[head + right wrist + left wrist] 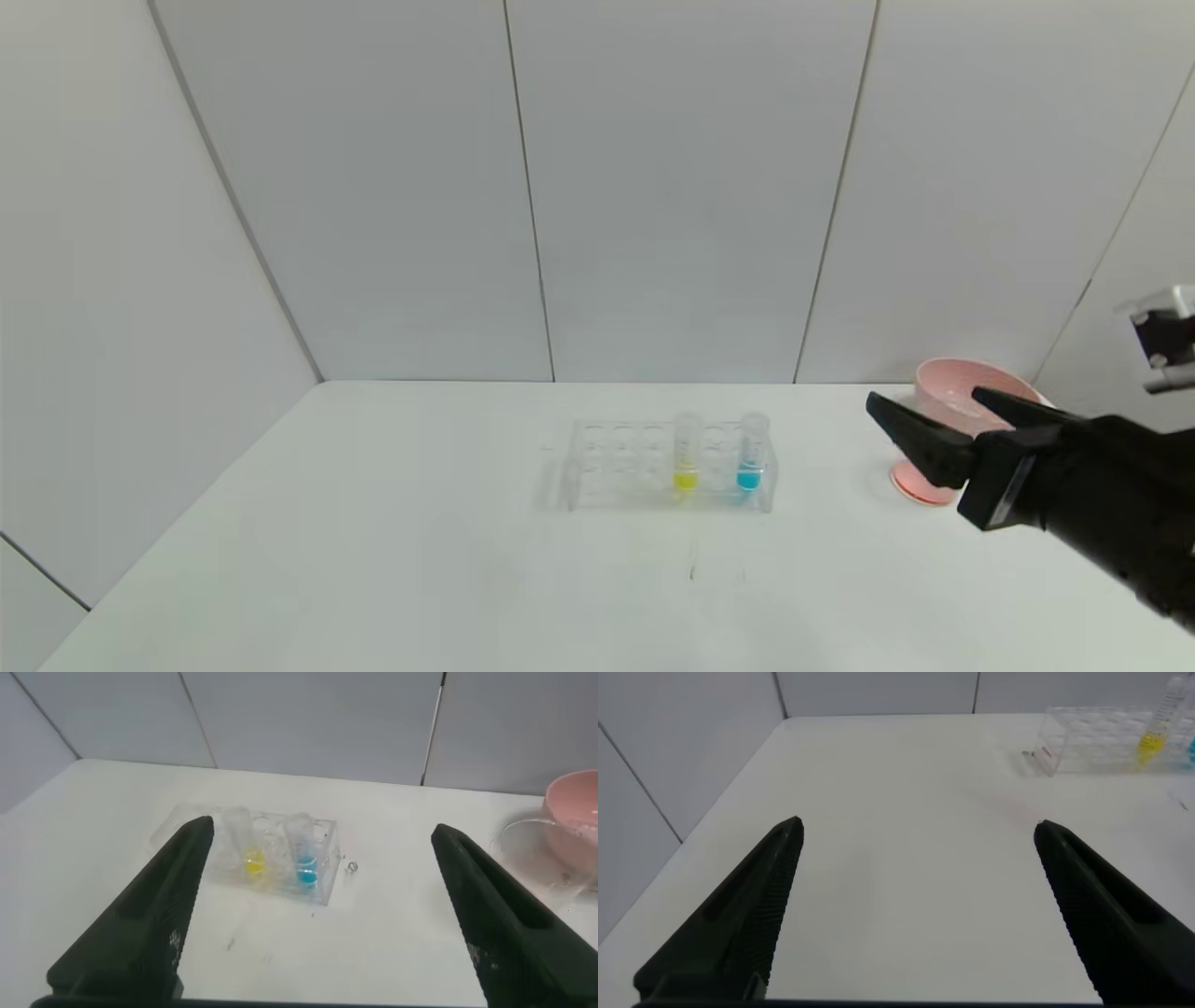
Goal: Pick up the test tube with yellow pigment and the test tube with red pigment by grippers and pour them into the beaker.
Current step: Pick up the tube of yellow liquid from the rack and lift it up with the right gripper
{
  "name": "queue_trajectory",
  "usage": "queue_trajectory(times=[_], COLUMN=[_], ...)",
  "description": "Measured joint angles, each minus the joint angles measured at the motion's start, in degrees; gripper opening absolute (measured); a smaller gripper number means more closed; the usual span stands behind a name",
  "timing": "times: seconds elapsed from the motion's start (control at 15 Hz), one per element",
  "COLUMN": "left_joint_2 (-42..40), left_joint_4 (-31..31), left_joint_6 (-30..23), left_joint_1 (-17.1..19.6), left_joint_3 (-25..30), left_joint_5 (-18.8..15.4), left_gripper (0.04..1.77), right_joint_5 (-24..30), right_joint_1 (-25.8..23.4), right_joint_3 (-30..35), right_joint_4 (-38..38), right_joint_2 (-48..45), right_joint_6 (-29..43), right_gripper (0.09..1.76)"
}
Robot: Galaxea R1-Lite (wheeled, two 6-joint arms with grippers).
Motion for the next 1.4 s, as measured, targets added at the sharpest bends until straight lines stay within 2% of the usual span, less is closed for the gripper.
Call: queue_trajectory(times=[0.2, 0.33, 0.67, 0.8, 1.4], left_joint_2=[0.0, 0.0, 0.0, 0.0, 0.0], left_joint_4=[0.0, 0.0, 0.0, 0.0, 0.0], left_joint_6=[0.0, 0.0, 0.0, 0.0, 0.0], left_joint_1=[0.0, 0.0, 0.0, 0.0, 0.0], left_joint_3=[0.0, 0.0, 0.0, 0.0, 0.0], left_joint_5=[0.0, 0.0, 0.0, 0.0, 0.0], left_gripper=[1.76, 1.76, 1.76, 1.76, 1.76], right_joint_5=[-2.0, -2.2, -2.7, -5.2, -6.8], right_joint_1=[5.3, 7.1, 12.3, 12.9, 9.9], right_joint_3=[6.5, 6.9, 2.0, -0.9, -14.3], right_joint_4=[-8.8, -12.1, -17.9, -18.8, -18.1], right_joint_2=[4.7, 9.5, 23.0, 27.9, 42.3], right_joint_6=[0.0, 0.0, 0.2, 0.3, 2.4], right_gripper=[1.68, 1.69, 1.7, 1.7, 1.7])
